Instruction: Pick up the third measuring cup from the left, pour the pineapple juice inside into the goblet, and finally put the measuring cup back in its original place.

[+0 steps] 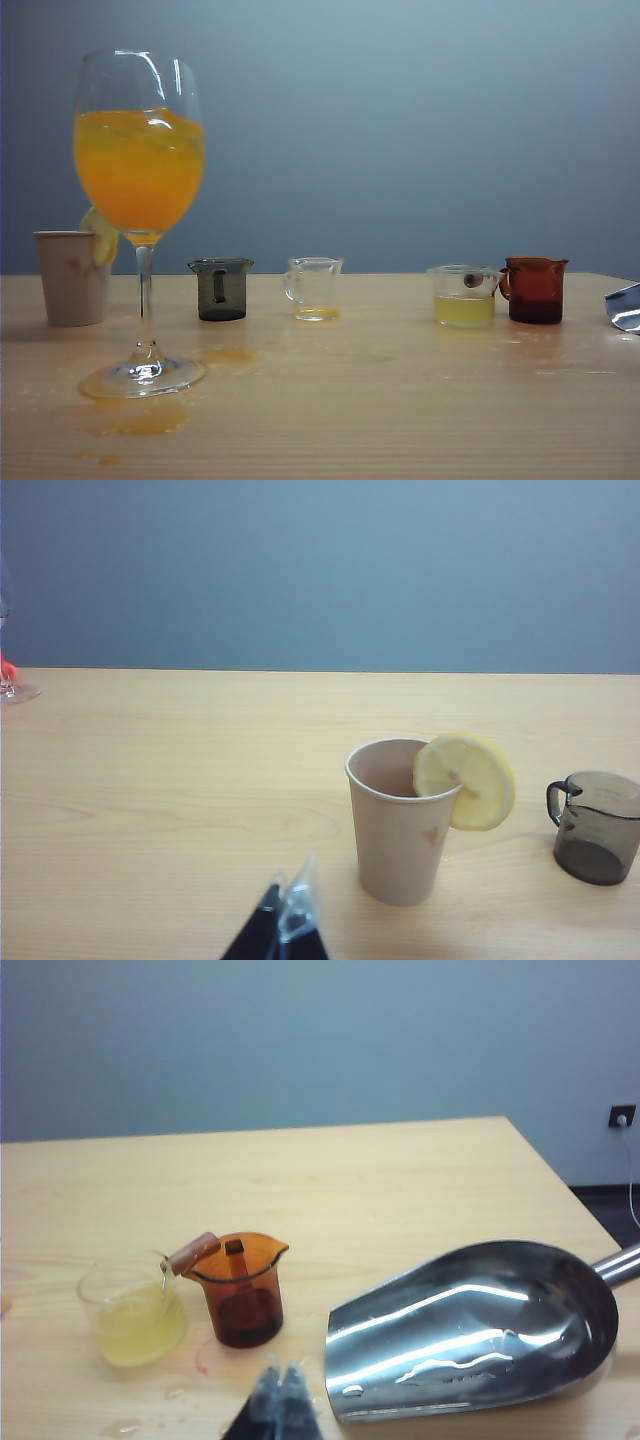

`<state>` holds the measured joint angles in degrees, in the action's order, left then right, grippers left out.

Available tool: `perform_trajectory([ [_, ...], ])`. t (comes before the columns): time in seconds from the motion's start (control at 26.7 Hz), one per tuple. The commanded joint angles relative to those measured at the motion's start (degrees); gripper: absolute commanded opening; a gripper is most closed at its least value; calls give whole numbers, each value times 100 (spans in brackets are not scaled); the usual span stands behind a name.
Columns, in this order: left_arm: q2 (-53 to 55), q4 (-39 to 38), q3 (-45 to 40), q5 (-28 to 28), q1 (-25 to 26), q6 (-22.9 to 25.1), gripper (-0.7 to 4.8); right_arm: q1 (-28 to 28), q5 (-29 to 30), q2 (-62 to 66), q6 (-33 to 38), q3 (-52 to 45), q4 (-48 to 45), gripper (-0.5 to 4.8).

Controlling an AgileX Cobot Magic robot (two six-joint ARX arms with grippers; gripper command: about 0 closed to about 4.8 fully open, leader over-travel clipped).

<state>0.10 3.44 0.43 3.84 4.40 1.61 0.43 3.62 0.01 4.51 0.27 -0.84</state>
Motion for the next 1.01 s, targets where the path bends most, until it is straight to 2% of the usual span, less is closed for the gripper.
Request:
perform_trajectory([
  [0.04,0,44,11,-13,0,-15,-5,-4,-28,7,-4,-20,20,-8],
  [0.56,0,50,46,-13,-2,-22,-5,0,-28,7,-22,79,22,-8],
  [0.67,4,-236,428,-17,-7,-527,-4,0,-114,48,0,693,323,-9],
  [0.82,63,-973,1078,-20,-7,-503,-4,4,-116,223,173,1453,1038,-9],
  [1.01,566,-1069,1976,-13,-7,-505,-5,7,-57,942,348,2507,1010,-9],
])
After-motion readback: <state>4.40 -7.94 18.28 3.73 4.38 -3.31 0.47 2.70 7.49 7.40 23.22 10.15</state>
